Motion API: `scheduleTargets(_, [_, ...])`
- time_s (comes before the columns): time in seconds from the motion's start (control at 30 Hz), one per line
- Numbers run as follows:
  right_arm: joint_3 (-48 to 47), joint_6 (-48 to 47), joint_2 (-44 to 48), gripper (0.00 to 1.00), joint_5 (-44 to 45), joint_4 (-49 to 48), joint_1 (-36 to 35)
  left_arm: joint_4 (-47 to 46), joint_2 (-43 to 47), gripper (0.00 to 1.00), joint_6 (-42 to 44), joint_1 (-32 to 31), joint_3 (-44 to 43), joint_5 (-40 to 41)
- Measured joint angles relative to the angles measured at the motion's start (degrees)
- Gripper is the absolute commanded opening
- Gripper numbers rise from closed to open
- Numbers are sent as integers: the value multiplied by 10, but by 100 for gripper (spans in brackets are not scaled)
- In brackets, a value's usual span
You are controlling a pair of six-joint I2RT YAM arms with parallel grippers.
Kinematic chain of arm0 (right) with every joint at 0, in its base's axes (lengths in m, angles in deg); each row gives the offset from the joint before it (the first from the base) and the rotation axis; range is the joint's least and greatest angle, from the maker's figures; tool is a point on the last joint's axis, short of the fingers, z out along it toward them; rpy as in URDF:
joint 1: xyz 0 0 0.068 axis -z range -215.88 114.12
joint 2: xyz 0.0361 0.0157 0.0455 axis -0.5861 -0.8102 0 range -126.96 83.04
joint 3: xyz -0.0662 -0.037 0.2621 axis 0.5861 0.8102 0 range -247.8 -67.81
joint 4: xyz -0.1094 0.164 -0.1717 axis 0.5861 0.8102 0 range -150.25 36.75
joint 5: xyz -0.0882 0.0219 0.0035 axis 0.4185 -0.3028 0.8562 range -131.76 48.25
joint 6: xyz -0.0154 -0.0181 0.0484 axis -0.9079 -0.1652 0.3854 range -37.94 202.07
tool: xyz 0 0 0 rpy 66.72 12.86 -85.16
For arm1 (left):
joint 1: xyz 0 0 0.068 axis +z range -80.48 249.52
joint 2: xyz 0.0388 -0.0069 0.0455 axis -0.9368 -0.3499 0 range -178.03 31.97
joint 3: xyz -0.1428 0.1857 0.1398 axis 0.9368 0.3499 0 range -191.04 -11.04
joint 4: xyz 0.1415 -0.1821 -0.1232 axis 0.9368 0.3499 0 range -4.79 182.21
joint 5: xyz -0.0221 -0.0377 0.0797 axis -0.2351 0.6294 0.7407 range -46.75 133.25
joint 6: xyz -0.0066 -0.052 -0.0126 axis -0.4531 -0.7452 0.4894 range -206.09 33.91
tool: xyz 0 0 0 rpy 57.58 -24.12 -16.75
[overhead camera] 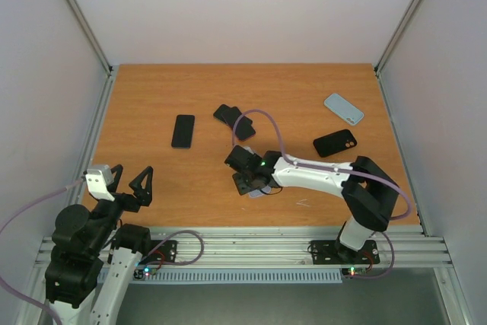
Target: Put the phone into the phone case
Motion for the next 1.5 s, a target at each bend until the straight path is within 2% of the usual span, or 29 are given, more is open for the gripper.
scheduleTargets(0.07, [0, -9, 20, 85, -1, 0, 6, 0, 0, 99, 0, 0, 0, 0])
scheduleTargets(0.2, [-9, -55, 40, 98, -5, 3, 38, -1, -2, 99, 0, 0, 0, -3])
scheduleTargets(0.37, [-31, -103, 35, 99, -47, -8, 110, -2, -9, 99, 0, 0, 1, -4])
scheduleTargets(0.53, [-75, -153, -9, 98, -77, -33, 161, -3, -9, 99, 0, 0, 3, -7])
scheduleTargets(0.83, [-165, -239, -125, 98, -131, -76, 199, -4, -31, 99, 1, 0, 3, -15])
scheduleTargets(1.13, [-257, -275, -239, 99, -130, -93, 221, -4, -37, 99, 2, 0, 3, -23])
scheduleTargets(1.5, [-301, -291, -279, 99, -88, -104, 222, -4, -38, 99, 3, 0, 3, -28])
